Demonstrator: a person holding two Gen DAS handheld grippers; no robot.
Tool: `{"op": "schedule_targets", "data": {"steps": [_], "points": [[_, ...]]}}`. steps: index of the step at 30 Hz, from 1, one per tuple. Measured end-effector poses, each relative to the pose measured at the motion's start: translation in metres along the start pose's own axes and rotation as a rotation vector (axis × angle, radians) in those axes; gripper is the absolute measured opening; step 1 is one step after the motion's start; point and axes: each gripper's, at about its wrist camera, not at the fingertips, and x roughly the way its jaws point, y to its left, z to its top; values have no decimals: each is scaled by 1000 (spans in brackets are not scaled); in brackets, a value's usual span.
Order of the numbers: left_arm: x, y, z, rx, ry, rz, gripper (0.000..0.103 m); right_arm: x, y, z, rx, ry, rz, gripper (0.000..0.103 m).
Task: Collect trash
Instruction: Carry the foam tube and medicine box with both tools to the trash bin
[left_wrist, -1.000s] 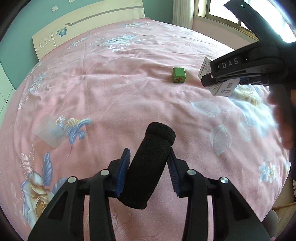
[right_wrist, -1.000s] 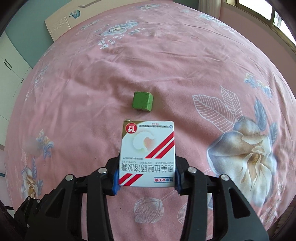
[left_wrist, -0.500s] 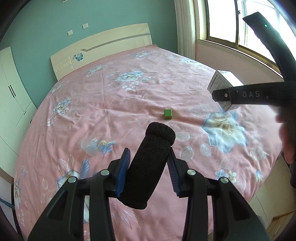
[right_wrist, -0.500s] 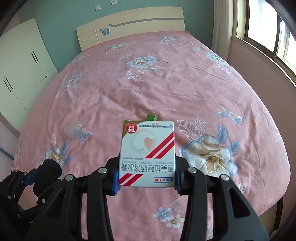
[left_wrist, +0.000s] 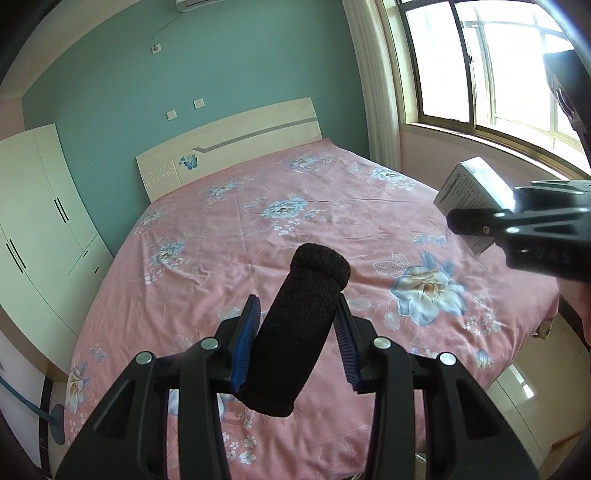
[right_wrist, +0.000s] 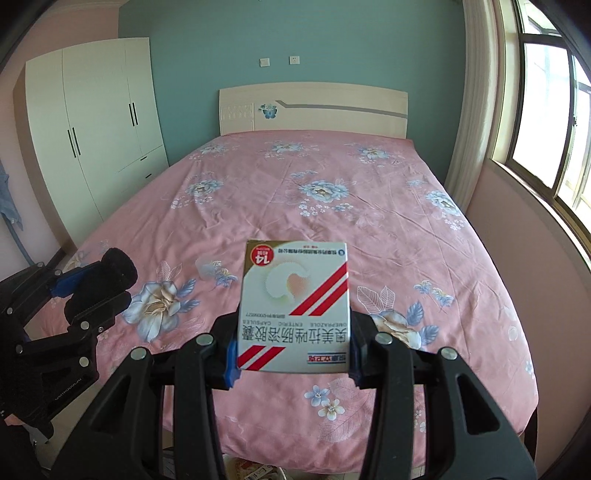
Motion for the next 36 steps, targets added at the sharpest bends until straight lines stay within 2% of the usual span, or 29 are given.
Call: {"op": "schedule_targets", "data": {"steps": [7,15,23,29,36], "points": [[-44,-3,-25,-8,4,11,43,-50,13,-34,-85,-20,31,44],[-69,-11,-74,7,41,-1,43,-79,19,-85,-145,8,64,44],[-70,-13,-136,-2,110,-23,43,-75,26,-155,-215,77,89,44],[-61,-15,-173,-8,167,-48,43,-60,32,-206,-219,145,157,44],[-47,-30,-216,-20,228,-124,43,-38,42,-259,-227,231,212,44]]}}
